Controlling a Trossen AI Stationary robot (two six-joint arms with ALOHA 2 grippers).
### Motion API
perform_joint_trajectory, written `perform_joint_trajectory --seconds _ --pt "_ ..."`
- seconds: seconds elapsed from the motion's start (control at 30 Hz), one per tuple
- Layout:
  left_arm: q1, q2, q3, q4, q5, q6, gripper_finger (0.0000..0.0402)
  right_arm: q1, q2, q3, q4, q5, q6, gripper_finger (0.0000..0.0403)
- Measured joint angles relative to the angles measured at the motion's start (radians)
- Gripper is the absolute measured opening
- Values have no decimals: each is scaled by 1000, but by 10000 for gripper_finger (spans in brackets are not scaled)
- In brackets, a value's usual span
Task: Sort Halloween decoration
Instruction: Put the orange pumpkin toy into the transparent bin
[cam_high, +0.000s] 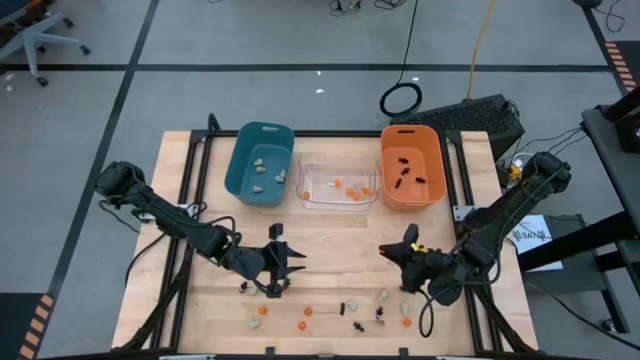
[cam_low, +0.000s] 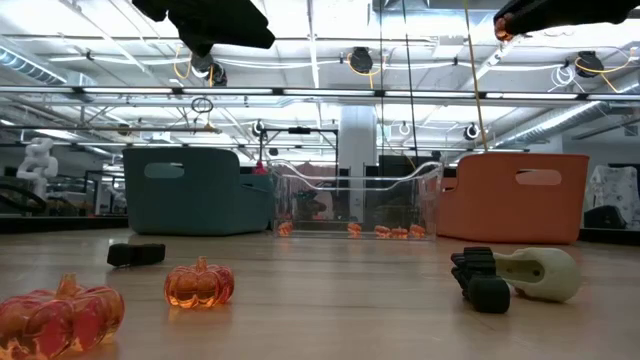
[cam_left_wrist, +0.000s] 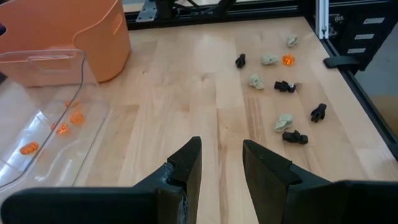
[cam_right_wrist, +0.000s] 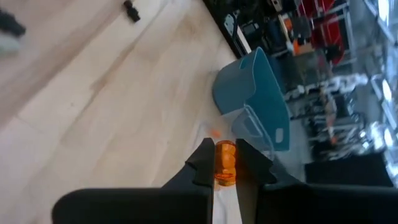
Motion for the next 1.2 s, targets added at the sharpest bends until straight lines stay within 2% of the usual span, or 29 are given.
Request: perform_joint_trajectory --seconds 0.13,0.5,1.2 --pt "0 0 0 0 -6 -2 115 -4 -3 0 0 0 -83 13" --pt "0 0 0 0 -20 6 115 -13 -3 0 -1 -4 -111 13" --pt "13 0 0 -1 -22 6 115 -14 -2 0 0 -6 -14 13"
